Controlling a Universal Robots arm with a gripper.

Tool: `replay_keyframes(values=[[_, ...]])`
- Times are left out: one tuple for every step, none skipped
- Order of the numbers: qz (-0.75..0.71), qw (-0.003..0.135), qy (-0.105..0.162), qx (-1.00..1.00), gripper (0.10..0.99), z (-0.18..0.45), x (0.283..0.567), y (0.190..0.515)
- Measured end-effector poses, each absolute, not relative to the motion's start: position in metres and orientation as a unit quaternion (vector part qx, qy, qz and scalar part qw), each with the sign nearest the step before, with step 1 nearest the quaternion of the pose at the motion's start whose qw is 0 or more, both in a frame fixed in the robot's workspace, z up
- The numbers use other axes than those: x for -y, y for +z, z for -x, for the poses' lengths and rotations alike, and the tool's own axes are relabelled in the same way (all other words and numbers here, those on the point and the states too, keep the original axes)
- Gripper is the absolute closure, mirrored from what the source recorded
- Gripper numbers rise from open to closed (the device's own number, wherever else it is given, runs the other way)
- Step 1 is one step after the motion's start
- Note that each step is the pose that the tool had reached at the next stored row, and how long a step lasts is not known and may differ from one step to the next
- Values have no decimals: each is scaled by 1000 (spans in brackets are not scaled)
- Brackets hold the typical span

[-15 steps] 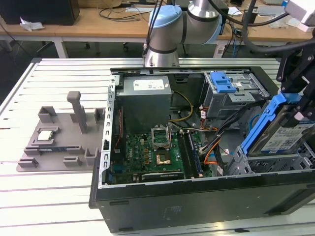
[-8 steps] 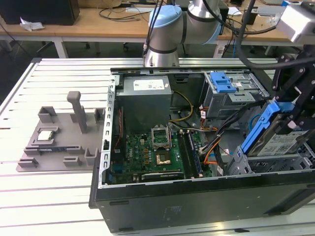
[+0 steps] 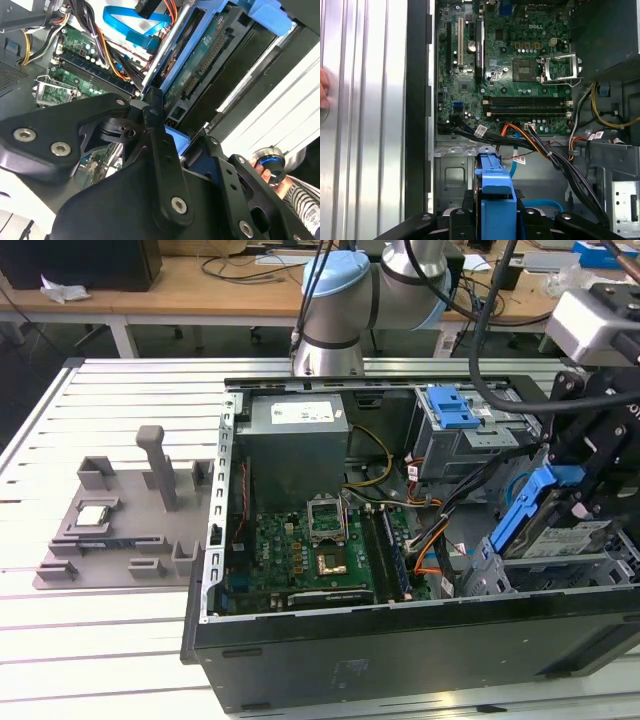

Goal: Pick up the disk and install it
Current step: 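Insert the disk into the insertion slot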

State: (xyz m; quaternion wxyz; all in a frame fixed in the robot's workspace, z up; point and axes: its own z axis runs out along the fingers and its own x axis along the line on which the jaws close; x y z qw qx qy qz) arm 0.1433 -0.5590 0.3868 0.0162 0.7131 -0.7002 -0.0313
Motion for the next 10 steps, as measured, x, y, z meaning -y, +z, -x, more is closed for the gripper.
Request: replay_keyframes(values=[[-713, 16, -31, 700, 718, -143, 559, 385], [-713, 16, -31, 700, 718, -143, 559, 384], [-713, 16, -31, 700, 718, -143, 559, 383], [-713, 16, -31, 700, 718, -143, 559, 383], [-713, 16, -31, 700, 718, -143, 559, 382], [-713, 16, -31, 700, 718, -143, 559, 382], [-713, 16, -31, 700, 718, -143, 559, 382], [-713, 16, -31, 700, 718, -143, 559, 382], [-713, 16, -31, 700, 706, -143, 559, 382], [-713, 16, -31, 700, 706, -143, 559, 382]])
